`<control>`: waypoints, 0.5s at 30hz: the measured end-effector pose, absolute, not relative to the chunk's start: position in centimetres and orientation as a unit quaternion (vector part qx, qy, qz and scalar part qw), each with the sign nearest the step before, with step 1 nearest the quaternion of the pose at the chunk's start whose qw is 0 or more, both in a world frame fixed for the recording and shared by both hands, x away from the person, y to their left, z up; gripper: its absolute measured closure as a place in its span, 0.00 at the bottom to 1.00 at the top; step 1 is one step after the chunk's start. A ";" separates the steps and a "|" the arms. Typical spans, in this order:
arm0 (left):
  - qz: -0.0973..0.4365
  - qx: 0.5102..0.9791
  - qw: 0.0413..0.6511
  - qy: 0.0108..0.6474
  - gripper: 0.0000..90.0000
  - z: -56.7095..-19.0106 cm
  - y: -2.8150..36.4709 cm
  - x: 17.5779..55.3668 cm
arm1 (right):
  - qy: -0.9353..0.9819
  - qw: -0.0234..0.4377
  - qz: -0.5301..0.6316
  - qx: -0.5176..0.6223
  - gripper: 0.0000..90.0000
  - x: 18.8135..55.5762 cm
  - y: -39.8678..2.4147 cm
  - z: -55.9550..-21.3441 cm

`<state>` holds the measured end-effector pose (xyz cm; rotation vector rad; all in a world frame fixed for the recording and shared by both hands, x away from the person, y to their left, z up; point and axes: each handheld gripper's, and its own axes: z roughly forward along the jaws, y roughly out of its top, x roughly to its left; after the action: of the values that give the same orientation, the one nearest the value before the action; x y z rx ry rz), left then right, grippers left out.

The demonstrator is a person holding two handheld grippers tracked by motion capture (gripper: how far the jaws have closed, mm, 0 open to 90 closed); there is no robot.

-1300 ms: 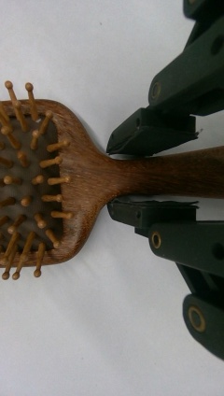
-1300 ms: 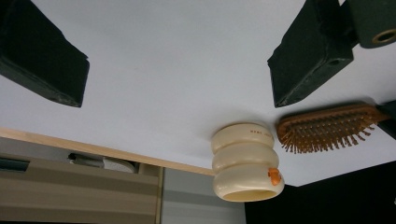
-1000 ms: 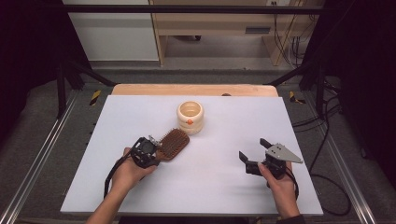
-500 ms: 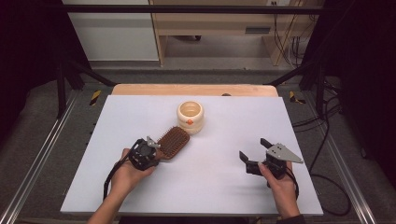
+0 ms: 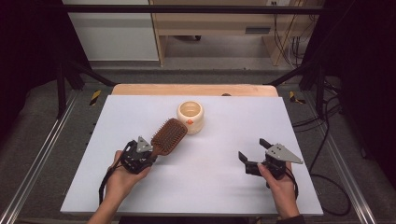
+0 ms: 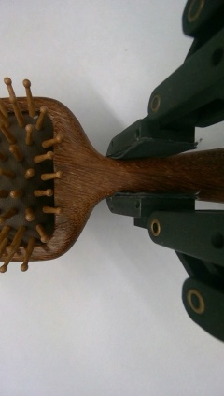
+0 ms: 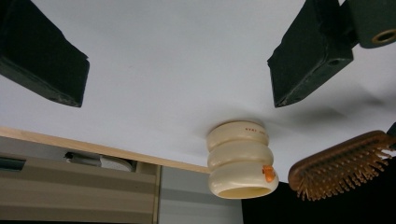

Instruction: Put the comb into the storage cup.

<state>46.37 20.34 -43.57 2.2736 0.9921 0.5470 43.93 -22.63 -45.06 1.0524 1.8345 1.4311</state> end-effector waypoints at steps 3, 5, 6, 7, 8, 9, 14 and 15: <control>0.215 0.845 0.316 0.375 0.81 -43.4 20.6 46.2 | 0.688 0.287 0.538 0.393 0.06 43.9 -22.4 -45.0; 0.224 0.840 0.325 0.373 0.81 -43.3 20.7 46.1 | 0.689 0.286 0.540 0.390 0.06 43.8 -22.2 -44.9; 0.229 0.837 0.328 0.373 0.81 -43.3 20.8 46.1 | 0.689 0.284 0.540 0.390 0.06 43.8 -22.0 -44.9; 0.232 0.835 0.333 0.373 0.81 -43.3 20.8 46.1 | 0.690 0.283 0.541 0.389 0.06 43.8 -21.9 -44.8; 0.232 0.832 0.339 0.373 0.81 -43.3 20.9 46.1 | 0.690 0.281 0.543 0.387 0.06 43.8 -21.8 -44.8; 0.233 0.830 0.344 0.373 0.81 -43.3 21.0 46.2 | 0.689 0.278 0.545 0.389 0.06 43.8 -21.6 -44.7; 0.246 0.822 0.361 0.365 0.81 -43.5 21.2 46.2 | 0.693 0.257 0.551 0.387 0.06 43.7 -20.2 -44.4; 0.246 0.821 0.365 0.365 0.81 -43.7 21.3 46.2 | 0.694 0.252 0.552 0.387 0.05 43.7 -19.9 -44.4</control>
<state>46.19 21.28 -43.65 2.1111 0.9377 0.6317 43.71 -19.87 -44.37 1.0535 1.8883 1.5004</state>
